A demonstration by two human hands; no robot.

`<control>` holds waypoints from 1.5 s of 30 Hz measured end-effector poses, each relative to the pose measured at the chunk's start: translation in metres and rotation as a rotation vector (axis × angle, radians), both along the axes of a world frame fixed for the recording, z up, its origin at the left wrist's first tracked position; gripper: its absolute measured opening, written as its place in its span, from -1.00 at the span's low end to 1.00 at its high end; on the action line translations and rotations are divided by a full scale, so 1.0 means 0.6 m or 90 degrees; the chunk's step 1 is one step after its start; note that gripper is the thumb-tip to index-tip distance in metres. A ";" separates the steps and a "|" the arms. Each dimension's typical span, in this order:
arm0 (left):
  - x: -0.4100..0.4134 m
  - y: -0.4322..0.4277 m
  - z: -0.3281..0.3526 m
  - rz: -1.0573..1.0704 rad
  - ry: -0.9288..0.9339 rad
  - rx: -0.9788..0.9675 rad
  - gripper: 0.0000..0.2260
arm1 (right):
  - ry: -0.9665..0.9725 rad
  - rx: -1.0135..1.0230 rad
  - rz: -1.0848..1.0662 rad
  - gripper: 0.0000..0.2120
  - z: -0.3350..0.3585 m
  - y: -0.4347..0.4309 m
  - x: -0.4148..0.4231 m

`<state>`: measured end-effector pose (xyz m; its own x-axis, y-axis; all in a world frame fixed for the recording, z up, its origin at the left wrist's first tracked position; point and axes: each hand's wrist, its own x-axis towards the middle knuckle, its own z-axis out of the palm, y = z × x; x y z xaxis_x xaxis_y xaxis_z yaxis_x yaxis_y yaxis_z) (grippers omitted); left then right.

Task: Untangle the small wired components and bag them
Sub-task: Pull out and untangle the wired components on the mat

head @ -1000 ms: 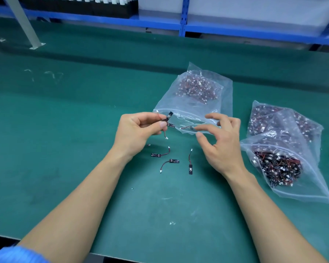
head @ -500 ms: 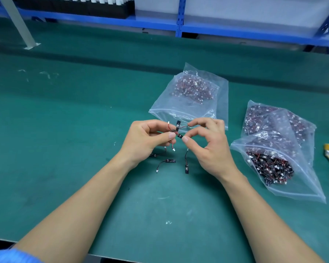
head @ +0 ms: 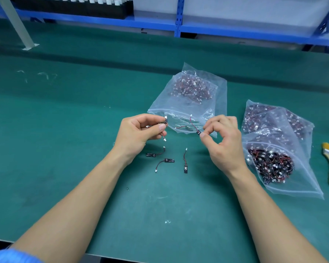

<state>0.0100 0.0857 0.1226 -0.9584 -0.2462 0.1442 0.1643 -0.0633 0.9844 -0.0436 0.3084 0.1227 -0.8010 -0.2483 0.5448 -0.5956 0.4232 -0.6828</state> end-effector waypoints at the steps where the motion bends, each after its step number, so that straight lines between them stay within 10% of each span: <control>1: 0.000 -0.003 0.000 0.006 0.001 0.000 -0.80 | 0.014 0.022 -0.003 -0.83 0.000 0.004 -0.002; 10: -0.004 -0.015 -0.003 0.034 -0.003 -0.007 -0.86 | -0.055 0.286 0.067 -0.65 -0.001 0.024 -0.009; 45: 0.134 -0.070 -0.039 0.147 -0.069 -0.323 -0.82 | -0.090 0.170 0.027 -0.64 -0.034 0.008 -0.017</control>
